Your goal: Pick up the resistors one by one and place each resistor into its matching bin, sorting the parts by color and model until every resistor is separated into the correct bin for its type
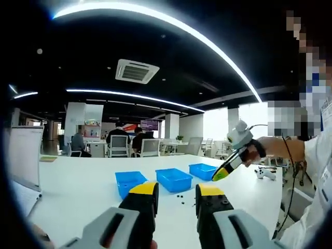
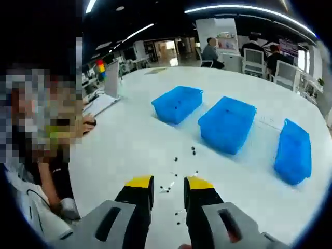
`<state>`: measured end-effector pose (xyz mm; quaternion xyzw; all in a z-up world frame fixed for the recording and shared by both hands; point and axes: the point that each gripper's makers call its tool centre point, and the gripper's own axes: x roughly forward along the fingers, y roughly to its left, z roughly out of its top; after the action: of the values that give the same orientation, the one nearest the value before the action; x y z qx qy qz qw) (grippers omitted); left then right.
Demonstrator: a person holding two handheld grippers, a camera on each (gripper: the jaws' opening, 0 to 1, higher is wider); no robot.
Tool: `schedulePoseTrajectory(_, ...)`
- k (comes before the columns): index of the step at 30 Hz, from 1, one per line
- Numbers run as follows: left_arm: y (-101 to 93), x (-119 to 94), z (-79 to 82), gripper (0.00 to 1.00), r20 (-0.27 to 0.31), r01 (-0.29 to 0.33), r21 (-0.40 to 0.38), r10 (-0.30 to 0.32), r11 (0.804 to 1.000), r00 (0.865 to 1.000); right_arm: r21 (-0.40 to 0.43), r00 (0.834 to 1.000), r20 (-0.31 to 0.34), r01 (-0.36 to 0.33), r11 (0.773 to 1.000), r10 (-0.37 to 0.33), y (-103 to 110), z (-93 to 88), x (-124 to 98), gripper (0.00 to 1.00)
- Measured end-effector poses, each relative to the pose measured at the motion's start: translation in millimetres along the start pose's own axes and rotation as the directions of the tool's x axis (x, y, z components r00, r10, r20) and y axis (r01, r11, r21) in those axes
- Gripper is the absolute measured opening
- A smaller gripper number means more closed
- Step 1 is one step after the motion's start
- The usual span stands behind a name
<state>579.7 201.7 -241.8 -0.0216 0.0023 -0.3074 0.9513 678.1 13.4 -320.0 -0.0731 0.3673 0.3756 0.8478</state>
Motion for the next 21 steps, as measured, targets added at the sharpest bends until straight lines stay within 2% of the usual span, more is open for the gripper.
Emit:
schedulePoseTrajectory(2, -0.2, 0, 0.5, 0.3, 0.003, 0.003, -0.002, -0.003, 1.0, 1.0, -0.019, 0.999, -0.032, 0.007, 1.0, -0.007, 0, 0.5, 12, 0.24)
schedulePoseTrajectory(4, -0.3, 0, 1.0, 0.3, 0.006, 0.005, -0.004, -0.005, 1.0, 1.0, -0.064, 0.994, -0.103, 0.021, 0.998, -0.028, 0, -0.9, 39, 0.24)
schedulePoseTrajectory(8, -1.6, 0, 2.7, 0.3, 0.01, 0.01, -0.001, -0.01, 1.0, 1.0, -0.081, 0.989, -0.143, 0.033, 0.996, -0.044, -1, 4.3, 71, 0.24)
schedulePoseTrajectory(9, -2.2, 0, 3.1, 0.3, 0.012, 0.011, -0.002, -0.011, 1.0, 1.0, -0.085, 0.988, -0.149, 0.039, 0.996, -0.052, -4, -3.7, 67, 0.24)
schedulePoseTrajectory(14, -2.2, 1, 1.2, 0.3, 0.012, 0.013, -0.005, -0.013, 1.0, 1.0, -0.099, 0.979, -0.184, 0.07, 0.993, -0.087, -17, -7.3, 91, 0.24)
schedulePoseTrajectory(21, -0.5, 1, 0.4, 0.3, 0.013, 0.011, -0.009, -0.011, 1.0, 1.0, -0.093, 0.973, -0.208, 0.081, 0.992, -0.099, -22, -12.5, 107, 0.22)
